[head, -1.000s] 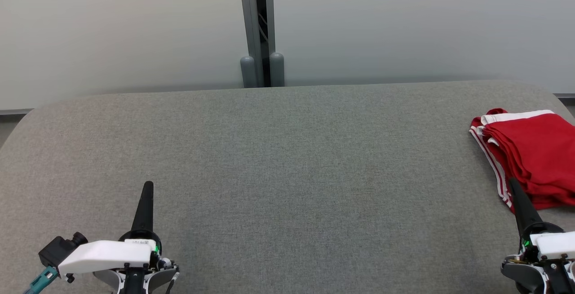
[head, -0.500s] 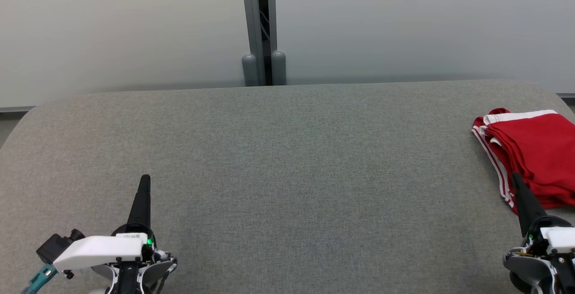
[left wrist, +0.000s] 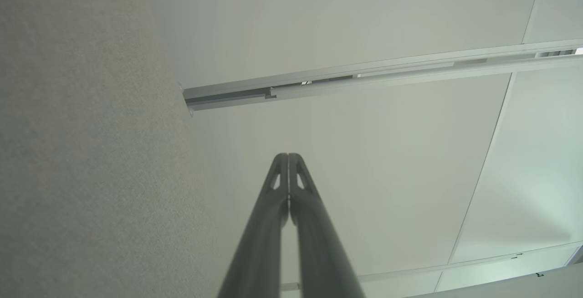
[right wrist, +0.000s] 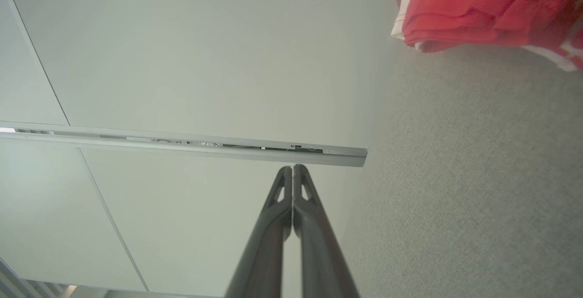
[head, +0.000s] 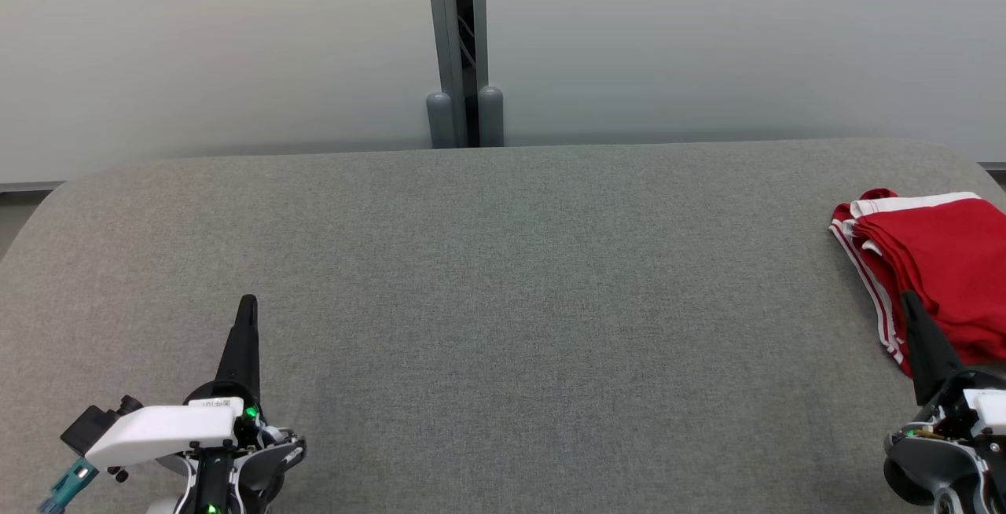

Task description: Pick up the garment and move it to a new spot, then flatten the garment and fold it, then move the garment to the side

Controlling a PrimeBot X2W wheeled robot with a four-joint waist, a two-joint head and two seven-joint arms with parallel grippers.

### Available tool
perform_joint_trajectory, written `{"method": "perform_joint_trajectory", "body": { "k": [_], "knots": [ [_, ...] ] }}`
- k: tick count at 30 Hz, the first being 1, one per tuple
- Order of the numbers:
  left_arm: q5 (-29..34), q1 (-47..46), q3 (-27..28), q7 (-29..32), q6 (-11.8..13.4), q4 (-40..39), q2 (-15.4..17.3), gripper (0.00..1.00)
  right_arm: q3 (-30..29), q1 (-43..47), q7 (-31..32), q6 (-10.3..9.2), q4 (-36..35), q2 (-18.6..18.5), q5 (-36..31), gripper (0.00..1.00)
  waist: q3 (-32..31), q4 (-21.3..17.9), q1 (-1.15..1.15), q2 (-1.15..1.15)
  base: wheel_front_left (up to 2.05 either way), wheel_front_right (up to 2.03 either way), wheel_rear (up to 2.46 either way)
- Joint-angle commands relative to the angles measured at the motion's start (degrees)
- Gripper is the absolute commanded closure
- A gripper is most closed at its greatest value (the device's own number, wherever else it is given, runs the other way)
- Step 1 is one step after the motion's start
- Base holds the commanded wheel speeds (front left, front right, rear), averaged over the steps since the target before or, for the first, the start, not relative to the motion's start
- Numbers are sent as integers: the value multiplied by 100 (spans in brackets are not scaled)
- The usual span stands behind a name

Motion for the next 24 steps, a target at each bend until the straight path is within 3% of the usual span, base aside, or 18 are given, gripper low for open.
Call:
{"method": "perform_joint_trajectory", "body": {
  "k": [1, 24],
  "knots": [
    [-98, -141, 28, 32, -35, 4, 36, 100, -36, -58, 54, 2, 13, -11, 83, 100, 1, 2, 0, 0, 0, 0, 0],
    [-296, -161, 55, 71, -71, 22, 29, 100, -113, -106, 152, 2, 42, 13, 269, 100, 13, 15, 0, 0, 0, 0, 0]
  ]
}}
